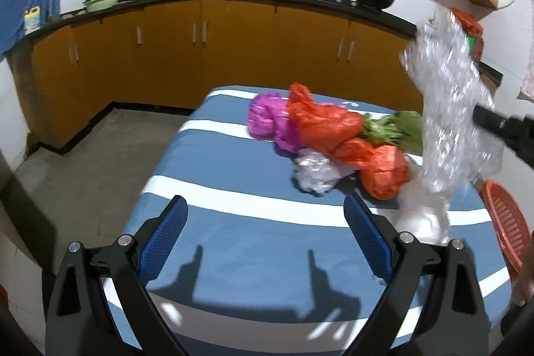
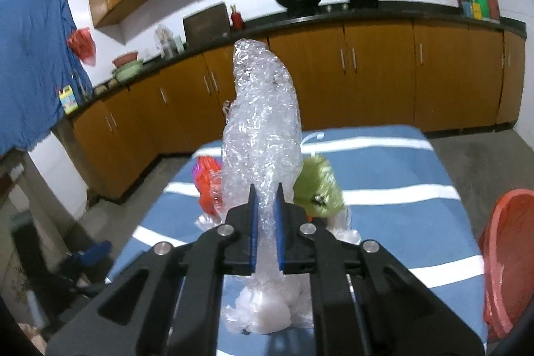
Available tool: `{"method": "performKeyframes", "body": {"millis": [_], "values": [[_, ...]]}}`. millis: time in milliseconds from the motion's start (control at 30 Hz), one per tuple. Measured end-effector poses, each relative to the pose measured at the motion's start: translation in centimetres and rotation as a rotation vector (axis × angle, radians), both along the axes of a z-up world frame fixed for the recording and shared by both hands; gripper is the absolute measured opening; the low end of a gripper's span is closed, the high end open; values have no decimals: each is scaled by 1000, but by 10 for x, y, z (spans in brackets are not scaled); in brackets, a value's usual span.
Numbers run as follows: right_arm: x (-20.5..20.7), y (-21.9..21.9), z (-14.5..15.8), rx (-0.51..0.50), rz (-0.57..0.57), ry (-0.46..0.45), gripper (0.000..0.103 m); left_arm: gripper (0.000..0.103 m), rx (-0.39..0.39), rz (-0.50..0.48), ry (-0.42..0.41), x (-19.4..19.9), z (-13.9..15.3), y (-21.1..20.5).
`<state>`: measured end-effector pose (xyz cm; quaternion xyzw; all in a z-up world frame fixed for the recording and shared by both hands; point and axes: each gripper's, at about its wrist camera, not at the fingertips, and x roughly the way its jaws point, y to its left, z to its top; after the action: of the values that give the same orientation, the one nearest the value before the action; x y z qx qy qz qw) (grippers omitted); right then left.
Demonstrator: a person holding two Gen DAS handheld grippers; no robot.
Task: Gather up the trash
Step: 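Grasp the white bag with the left tool while the right tool holds bubble wrap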
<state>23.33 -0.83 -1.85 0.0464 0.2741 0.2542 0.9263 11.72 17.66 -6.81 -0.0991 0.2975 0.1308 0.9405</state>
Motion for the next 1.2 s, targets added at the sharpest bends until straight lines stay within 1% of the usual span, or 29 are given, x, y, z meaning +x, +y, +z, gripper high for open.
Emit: {"method": "performKeyframes", "body": {"millis": [100, 200, 267, 433, 633, 833, 867, 933, 967, 1000, 1033, 1167, 1200], "values": [[-7, -22, 12, 4, -50, -40, 10, 96, -7, -52, -8, 5, 1, -17], [-10, -46, 13, -15, -118, -56, 10, 96, -3, -117, -9, 13, 1, -37], [-9, -66, 9, -21, -170, -44, 10, 97, 5, -163, 4, 20, -2, -52], [-8, -114, -3, -17, -288, 5, 10, 97, 7, -237, 46, 37, -11, -85], [-13, -142, -14, -19, -336, 34, 10, 97, 6, -300, 117, 60, -27, -111], [-16, -150, -20, -25, -355, 47, 10, 96, -10, -339, 156, 75, -35, -122], [-16, -151, -21, -24, -357, 51, 10, 94, -18, -342, 165, 76, -37, -122], [-17, -151, -22, -24, -358, 53, 10, 75, -48, -348, 180, 78, -39, -119], [-17, -152, -23, -25, -358, 54, 10, 71, -72, -356, 192, 78, -42, -117], [-17, -152, -22, -25, -358, 55, 10, 64, -85, -360, 196, 78, -42, -115], [-17, -152, -22, -24, -357, 56, 10, 60, -96, -364, 201, 77, -44, -114], [-17, -150, -22, -15, -352, 59, 10, 59, -94, -366, 215, 72, -48, -110], [-18, -150, -22, -15, -349, 58, 10, 61, -95, -361, 217, 71, -48, -109]]}}
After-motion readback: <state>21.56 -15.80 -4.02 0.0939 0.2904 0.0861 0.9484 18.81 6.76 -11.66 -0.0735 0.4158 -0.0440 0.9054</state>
